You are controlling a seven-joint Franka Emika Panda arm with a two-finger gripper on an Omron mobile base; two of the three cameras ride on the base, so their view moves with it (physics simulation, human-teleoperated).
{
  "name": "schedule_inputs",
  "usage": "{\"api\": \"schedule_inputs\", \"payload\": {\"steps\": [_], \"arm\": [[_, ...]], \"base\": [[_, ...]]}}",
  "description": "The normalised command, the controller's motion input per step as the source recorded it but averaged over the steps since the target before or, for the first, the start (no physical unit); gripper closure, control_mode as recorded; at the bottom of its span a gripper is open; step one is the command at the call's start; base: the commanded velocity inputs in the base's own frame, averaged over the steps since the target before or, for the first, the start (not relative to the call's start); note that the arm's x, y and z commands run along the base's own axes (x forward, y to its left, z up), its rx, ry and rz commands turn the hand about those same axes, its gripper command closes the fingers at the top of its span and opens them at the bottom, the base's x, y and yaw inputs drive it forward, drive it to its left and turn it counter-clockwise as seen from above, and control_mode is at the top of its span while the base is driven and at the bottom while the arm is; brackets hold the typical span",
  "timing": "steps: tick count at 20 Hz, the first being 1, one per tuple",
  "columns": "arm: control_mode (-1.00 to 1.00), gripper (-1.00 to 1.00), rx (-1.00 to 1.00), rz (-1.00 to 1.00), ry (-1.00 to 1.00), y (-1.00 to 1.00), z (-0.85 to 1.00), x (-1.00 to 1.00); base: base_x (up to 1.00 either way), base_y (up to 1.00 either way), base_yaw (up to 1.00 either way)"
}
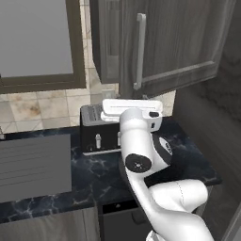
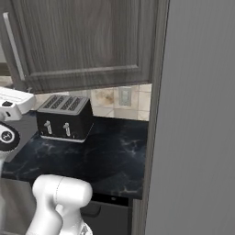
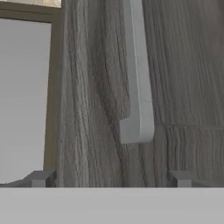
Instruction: Close all open cabinet doors.
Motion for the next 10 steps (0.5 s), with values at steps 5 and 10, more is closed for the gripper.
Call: {"api": "schedule_inputs", "payload": {"steps": [5, 10], "arm": [[-1.00, -1.00, 0.04, 0.00, 0.00, -0.10, -0.09, 0.64], [-1.00, -1.00, 0.03, 0.00, 0.00, -0.08, -0.04, 0.55]], "base": [[0.00, 0.00, 0.00], [0.00, 0.00, 0.00]]}}
